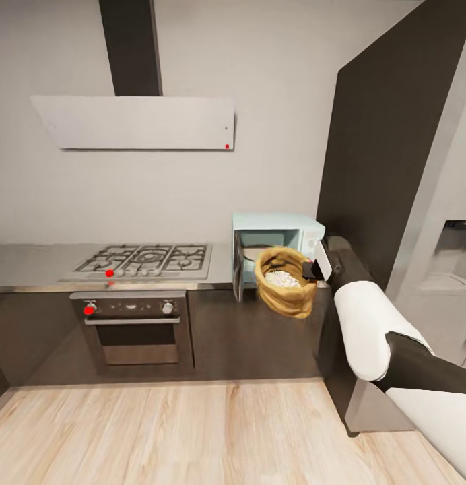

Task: In the kitchen, take the popcorn bag from the countertop, put it into the microwave, and heat it until the popcorn is cooked so the cooked popcorn ends up inside the bag.

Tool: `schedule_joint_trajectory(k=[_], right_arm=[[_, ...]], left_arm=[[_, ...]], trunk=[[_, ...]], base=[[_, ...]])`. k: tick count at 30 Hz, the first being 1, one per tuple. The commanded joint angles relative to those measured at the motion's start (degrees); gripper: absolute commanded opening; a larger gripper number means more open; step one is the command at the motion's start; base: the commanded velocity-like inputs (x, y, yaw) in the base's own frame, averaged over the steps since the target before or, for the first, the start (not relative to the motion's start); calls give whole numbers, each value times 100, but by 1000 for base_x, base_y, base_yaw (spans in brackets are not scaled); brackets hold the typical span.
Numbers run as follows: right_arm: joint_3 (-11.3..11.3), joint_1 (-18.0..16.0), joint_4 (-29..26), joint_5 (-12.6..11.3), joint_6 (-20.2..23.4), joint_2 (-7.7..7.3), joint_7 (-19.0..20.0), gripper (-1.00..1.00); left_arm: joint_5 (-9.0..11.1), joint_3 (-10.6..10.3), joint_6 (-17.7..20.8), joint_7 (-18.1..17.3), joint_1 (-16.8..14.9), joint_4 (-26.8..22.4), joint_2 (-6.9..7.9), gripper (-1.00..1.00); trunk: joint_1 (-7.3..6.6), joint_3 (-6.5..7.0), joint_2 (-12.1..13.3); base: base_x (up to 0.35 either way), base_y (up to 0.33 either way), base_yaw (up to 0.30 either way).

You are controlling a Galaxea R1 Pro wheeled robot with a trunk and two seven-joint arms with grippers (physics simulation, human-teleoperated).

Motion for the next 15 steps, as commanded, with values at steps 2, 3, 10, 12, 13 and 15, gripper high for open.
schedule_joint_trajectory(k=[2,3,10,12,13,15], right_arm=[[-33,-5,-840,46,17,9,18,-100],[-36,-5,-946,47,17,9,15,-100],[-33,-5,-1061,47,17,9,12,-100],[-33,-5,-1061,47,17,9,12,-100],[-33,-5,-1061,47,17,9,12,-100],[-33,-5,-1061,47,17,9,12,-100]], left_arm=[[29,18,-8,-2,0,-9,-2,100],[29,18,-9,-2,0,-8,-2,100],[21,10,-7,-36,0,-11,-2,100],[21,9,-7,-37,0,-12,-2,100],[24,10,-9,-37,0,-12,-2,100],[28,10,-7,-37,2,-12,-2,100]], trunk=[[4,-7,-3],[4,-7,-3],[4,-7,-3],[4,-7,-3],[4,-7,-3],[4,-7,-3]], base=[[128,0,0],[38,0,0],[70,0,0],[211,0,0],[219,0,0],[222,0,0]])
